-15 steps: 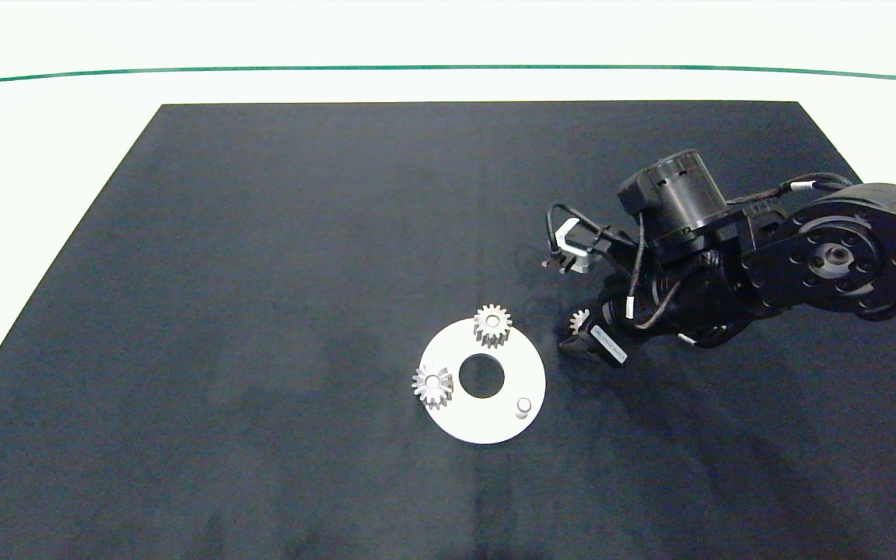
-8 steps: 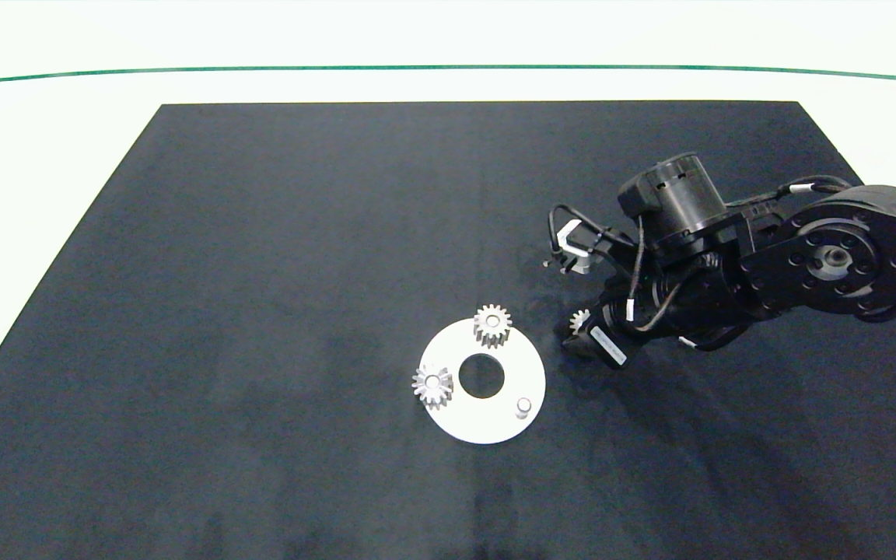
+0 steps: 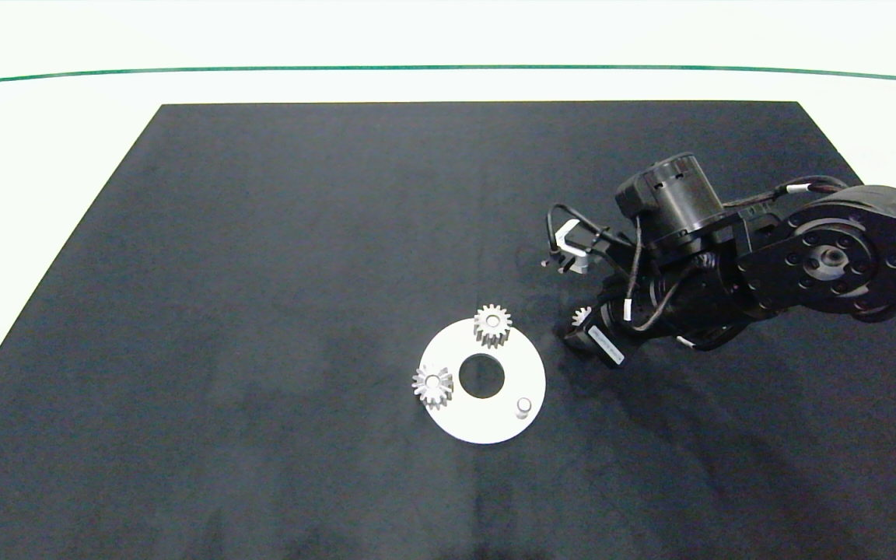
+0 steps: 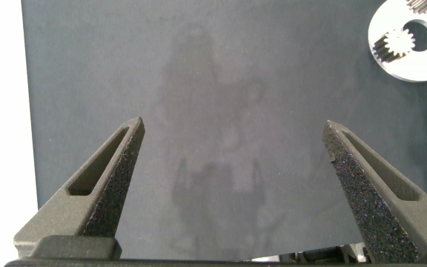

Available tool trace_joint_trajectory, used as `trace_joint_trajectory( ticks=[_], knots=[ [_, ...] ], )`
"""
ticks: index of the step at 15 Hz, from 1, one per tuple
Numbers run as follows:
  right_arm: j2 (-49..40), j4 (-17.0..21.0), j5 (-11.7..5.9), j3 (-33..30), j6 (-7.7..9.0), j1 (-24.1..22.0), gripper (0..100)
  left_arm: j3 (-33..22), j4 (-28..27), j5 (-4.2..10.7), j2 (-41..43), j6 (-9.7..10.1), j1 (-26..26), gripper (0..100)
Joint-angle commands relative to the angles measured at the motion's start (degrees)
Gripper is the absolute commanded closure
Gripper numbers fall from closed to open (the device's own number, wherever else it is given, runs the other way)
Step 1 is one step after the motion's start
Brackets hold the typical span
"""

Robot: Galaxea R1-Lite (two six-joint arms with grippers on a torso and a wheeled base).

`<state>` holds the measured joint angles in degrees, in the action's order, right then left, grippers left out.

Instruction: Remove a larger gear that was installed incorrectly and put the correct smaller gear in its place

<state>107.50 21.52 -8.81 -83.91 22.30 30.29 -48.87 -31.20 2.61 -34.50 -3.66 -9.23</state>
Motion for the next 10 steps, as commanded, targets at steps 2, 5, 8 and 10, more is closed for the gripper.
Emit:
trace_joint_trajectory(
  ticks=[2, 5, 8, 10],
  knots=[
    [0.17, 0.10, -0.06, 0.15, 0.12, 0.03, 61, 0.00, -0.18, 0.03, 0.05, -0.03, 0.00, 0],
    [0.08, 0.10, -0.06, 0.76, 0.12, 0.03, 68, 0.00, -0.18, 0.03, 0.05, -0.03, 0.00, 0],
    [-0.45, 0.10, -0.06, 1.91, 0.12, 0.12, 72, 0.00, -0.18, 0.03, 0.05, 0.05, 0.00, 0],
    [-1.06, 0.10, 0.11, 1.82, 0.03, 0.47, 72, 0.09, -0.18, 0.03, 0.05, 0.05, 0.00, 0]
  ],
)
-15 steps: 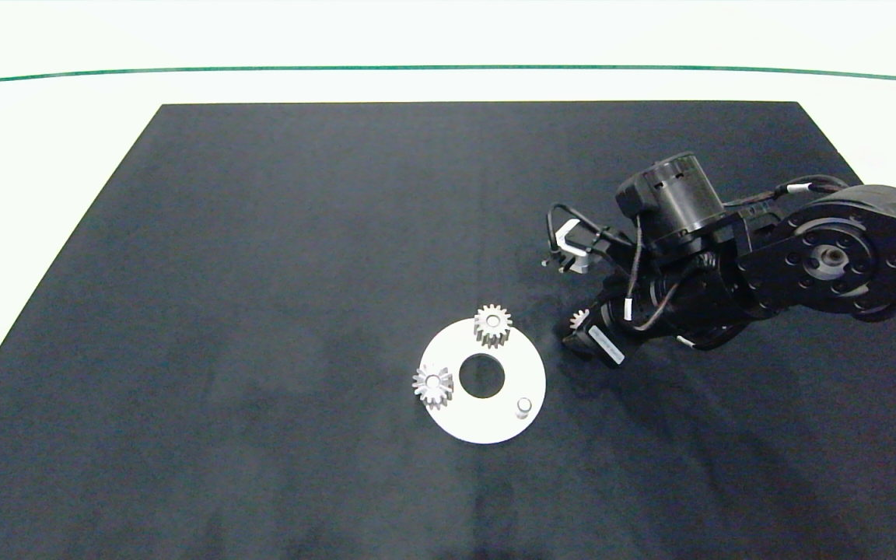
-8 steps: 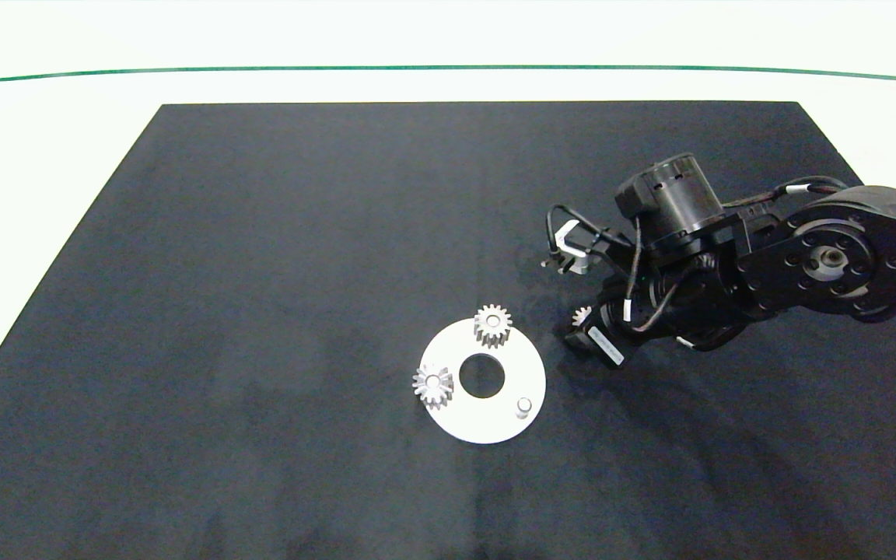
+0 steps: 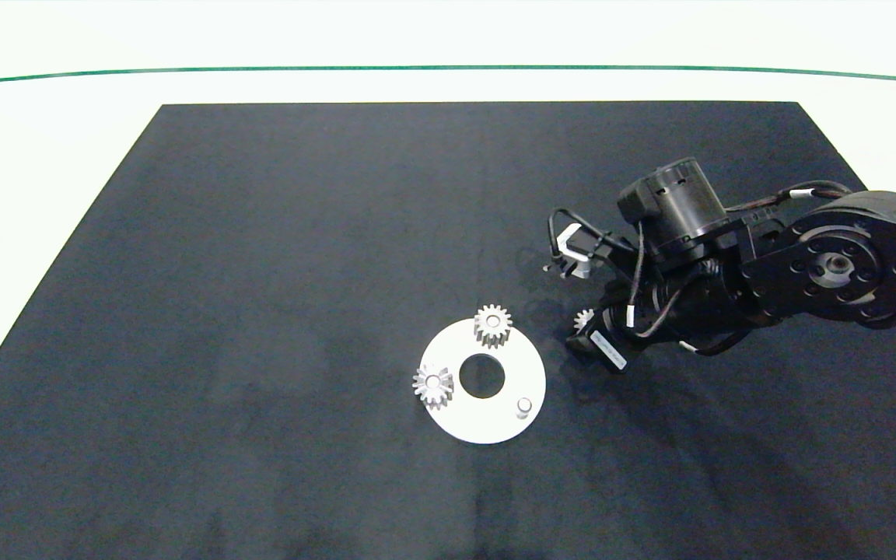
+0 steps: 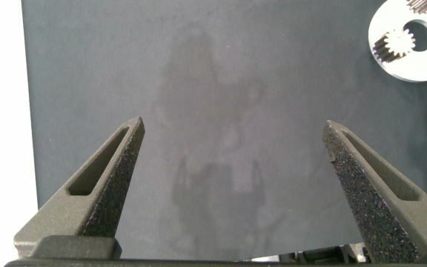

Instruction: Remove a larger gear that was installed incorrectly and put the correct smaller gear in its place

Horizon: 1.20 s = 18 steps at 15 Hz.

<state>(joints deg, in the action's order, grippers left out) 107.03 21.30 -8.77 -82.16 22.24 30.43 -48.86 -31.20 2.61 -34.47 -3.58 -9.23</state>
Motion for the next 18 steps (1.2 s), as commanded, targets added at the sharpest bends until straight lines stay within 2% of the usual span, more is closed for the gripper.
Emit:
trace_joint_trajectory(
  ticks=[1, 3, 7, 11, 18],
  knots=[
    [-1.39, 0.41, 0.06, 0.16, 0.00, 0.51, 72, 0.08, -0.18, 0.03, 0.02, -0.02, 0.00, 0],
    [-3.15, 0.41, 0.33, -0.01, -0.97, 1.65, 72, 0.17, -0.18, 0.03, 0.02, -0.02, 0.00, 0],
    [-5.78, 1.38, 0.33, 0.07, -1.58, 4.64, 72, 0.43, -0.18, 0.03, 0.02, -0.11, 0.00, 0],
    [-6.66, 3.93, 0.24, 0.07, -3.95, 10.35, 72, 0.43, -0.18, 0.03, 0.11, -0.11, 0.09, 0],
    [-5.61, 4.10, -0.38, 0.60, -4.92, 16.07, 72, 0.87, -0.27, 0.03, 0.55, -0.11, 0.09, 0]
  ],
)
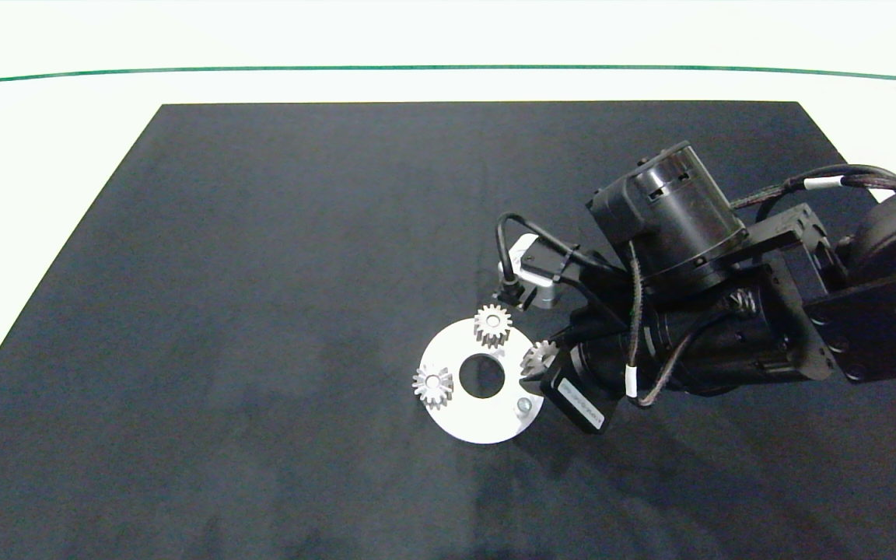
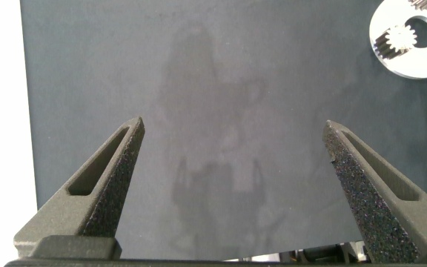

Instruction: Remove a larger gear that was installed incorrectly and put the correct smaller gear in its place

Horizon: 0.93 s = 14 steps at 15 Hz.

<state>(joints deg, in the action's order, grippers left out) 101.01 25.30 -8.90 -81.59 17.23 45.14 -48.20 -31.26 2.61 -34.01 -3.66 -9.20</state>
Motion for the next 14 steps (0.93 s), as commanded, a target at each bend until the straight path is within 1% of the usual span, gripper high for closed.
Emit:
trace_joint_trajectory(
  ticks=[1, 3, 5, 6, 9, 14],
  knots=[
    [0.85, 0.10, -0.51, 0.03, 0.00, 1.62, 72, 0.21, -0.12, 0.03, 0.09, -0.03, -0.02, 0],
    [1.12, 0.63, -0.94, 0.91, 0.00, 2.41, 72, 0.21, -0.12, 0.03, 0.09, -0.03, -0.02, 0],
    [1.56, 1.25, -2.35, 2.05, 0.09, 2.41, 72, 0.21, -0.12, 0.03, 0.09, -0.03, -0.02, 0],
    [1.56, 1.25, -2.61, 2.40, 0.09, 2.41, 72, 0.21, -0.12, 0.03, 0.09, -0.03, -0.02, 0],
    [2.00, 1.16, -3.05, 2.14, 0.00, 2.32, 72, 0.21, -0.12, 0.03, 0.09, -0.03, 0.06, 0],
    [3.40, 0.81, -3.05, 1.44, -0.17, 2.41, 72, 0.56, -0.12, 0.03, 0.35, -0.03, -0.02, 0]
  ],
)
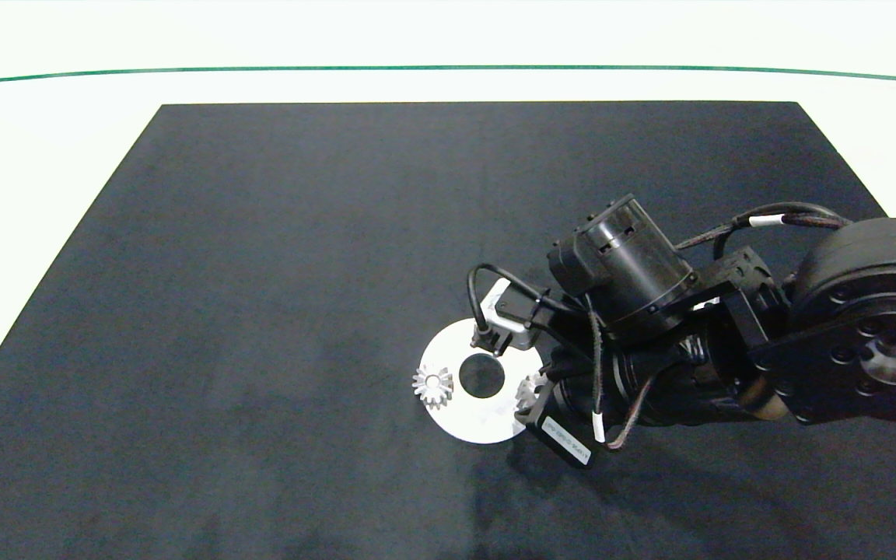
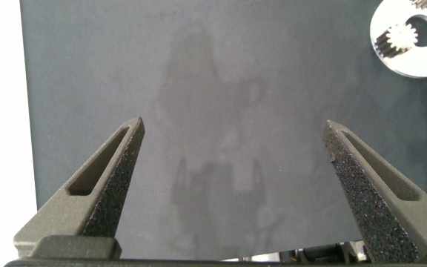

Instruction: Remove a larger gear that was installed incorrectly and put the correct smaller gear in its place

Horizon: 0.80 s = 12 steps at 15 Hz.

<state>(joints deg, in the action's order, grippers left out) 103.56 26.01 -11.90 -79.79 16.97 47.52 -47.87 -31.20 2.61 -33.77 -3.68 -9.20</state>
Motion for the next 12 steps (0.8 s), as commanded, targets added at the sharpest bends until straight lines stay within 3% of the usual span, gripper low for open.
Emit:
trace_joint_trajectory(
  ticks=[1, 12],
  knots=[
    [1.03, 0.09, -0.06, -0.72, 0.08, 0.03, 72, 0.32, -0.18, 0.03, 0.11, -0.01, -0.02, 0],
    [2.88, -0.09, -0.14, -1.60, -0.62, 0.65, 72, 0.85, -0.18, 0.03, 0.37, 0.08, -0.02, 0]
  ],
)
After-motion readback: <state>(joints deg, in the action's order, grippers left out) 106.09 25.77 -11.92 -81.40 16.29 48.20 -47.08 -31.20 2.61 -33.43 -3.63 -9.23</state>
